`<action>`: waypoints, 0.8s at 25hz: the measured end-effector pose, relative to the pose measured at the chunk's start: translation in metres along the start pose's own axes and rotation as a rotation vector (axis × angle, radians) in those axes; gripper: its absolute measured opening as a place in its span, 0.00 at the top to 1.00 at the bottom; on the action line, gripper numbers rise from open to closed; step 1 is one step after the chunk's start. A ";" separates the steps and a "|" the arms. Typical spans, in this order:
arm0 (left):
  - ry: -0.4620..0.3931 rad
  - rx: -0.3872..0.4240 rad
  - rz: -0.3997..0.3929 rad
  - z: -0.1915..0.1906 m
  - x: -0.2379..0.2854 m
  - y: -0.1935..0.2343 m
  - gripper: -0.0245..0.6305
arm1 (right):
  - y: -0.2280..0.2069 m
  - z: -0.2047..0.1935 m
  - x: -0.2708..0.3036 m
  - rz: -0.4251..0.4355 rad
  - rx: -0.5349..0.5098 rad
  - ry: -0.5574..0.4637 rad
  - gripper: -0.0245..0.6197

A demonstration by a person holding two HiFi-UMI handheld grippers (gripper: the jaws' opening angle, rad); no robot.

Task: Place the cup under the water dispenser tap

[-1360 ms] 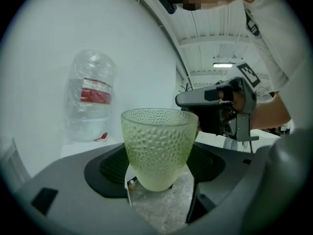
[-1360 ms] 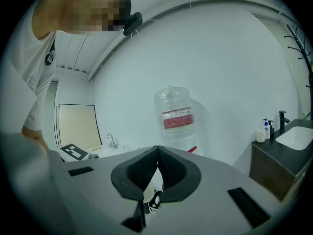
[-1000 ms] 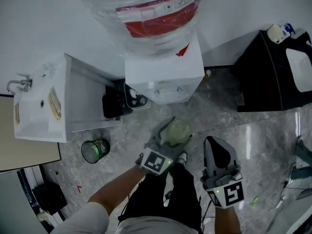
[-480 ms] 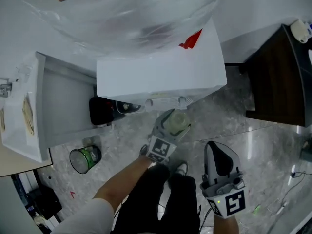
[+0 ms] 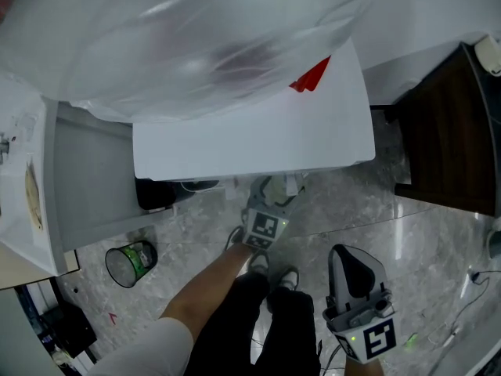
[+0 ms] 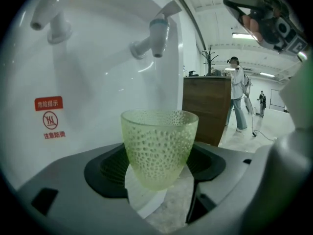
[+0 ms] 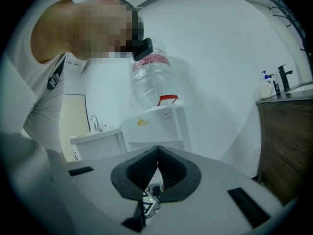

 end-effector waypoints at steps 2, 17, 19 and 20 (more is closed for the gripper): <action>0.007 -0.001 0.025 -0.004 0.003 0.003 0.41 | -0.001 -0.001 0.001 0.006 -0.005 -0.003 0.94; -0.005 -0.052 0.077 -0.004 -0.002 0.004 0.35 | 0.007 0.003 0.001 0.045 0.046 0.058 0.94; 0.009 -0.053 0.083 -0.004 -0.006 0.006 0.34 | 0.008 0.004 0.000 0.050 0.050 0.063 0.94; 0.017 -0.053 0.083 -0.003 -0.009 0.006 0.33 | 0.009 0.004 0.000 0.050 0.053 0.066 0.94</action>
Point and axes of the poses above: the fingertips, and each gripper's own axes: x forward along the fingers, y to its left, z out of its top, the point moved 9 cm from there along -x, backward along the fingers, and after that the axes turned 2 degrees about -y, right-handed, at the moved point
